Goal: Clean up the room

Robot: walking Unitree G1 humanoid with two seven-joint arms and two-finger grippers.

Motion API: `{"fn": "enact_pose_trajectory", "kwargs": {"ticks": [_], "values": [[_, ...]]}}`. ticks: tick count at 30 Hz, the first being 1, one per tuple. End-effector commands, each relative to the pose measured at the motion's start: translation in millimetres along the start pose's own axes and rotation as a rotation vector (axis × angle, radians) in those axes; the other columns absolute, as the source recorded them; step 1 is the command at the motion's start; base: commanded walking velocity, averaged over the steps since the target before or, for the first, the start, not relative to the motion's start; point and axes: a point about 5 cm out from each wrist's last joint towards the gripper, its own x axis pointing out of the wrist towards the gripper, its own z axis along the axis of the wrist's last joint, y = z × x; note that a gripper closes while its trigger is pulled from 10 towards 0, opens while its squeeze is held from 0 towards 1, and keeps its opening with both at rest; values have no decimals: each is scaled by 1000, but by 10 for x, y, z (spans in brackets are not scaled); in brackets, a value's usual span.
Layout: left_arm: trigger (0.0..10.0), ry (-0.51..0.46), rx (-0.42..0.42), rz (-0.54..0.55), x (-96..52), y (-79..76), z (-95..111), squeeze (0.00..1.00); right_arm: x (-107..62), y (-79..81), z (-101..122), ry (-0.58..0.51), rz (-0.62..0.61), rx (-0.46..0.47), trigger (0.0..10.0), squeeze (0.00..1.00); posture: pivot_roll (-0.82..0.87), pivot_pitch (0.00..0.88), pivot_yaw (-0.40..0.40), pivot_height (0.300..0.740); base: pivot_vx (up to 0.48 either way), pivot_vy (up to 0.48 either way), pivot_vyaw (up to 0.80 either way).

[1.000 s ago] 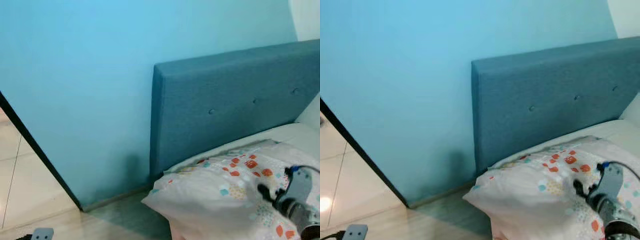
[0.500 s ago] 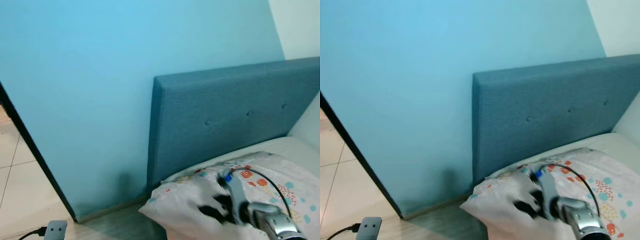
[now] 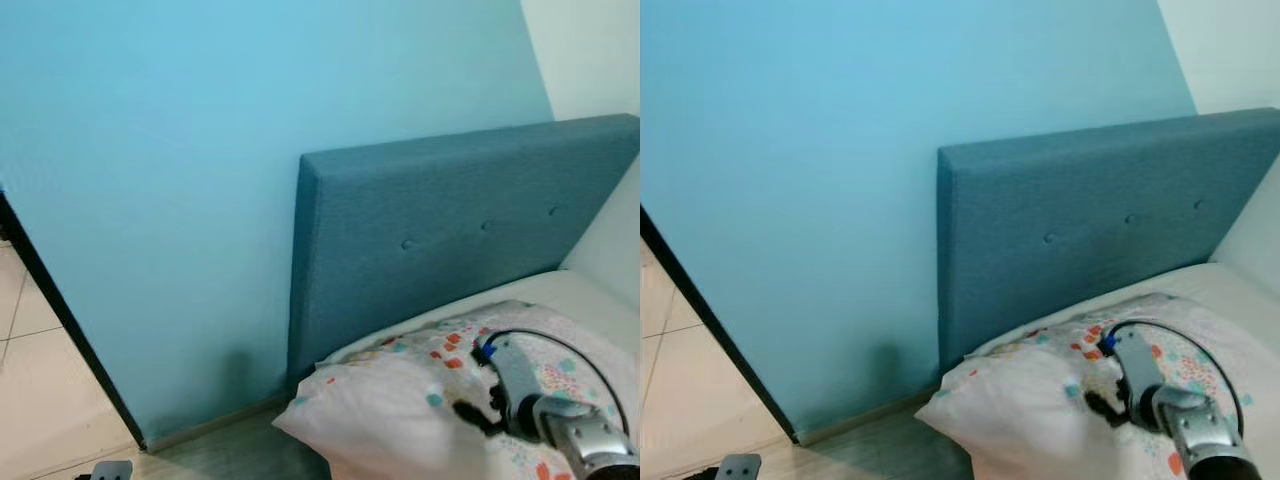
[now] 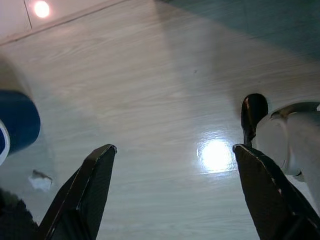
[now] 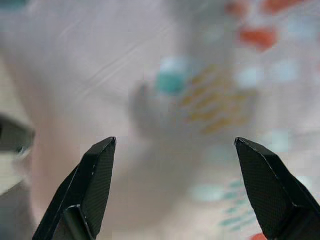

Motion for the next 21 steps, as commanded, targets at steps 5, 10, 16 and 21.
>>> {"fn": "enact_pose_trajectory", "kwargs": {"ticks": [5, 10, 16, 21], "values": [[10000, 5, -12, 3, 12, -30, 48, 0, -117, -62, -166, 133, 41, -43, 10000, 0, 69, 0, -61, 699, 0, 0, 0], [10000, 11, -3, 9, 15, -38, 56, 0, -224, -97, -295, 179, 70, -47, 10000, 0, 58, 0, -58, 679, 0, 0, 0], [10000, 19, 10, 9, 15, -48, 50, 0, -282, 23, -450, 261, 148, -57, 10000, 0, 56, 0, -59, 659, 0, 0, 0], [10000, 21, 17, 8, 14, -44, 42, 0, -303, 43, -496, 279, 164, -56, 10000, 0, 56, 0, -57, 649, 0, 0, 0]]}}
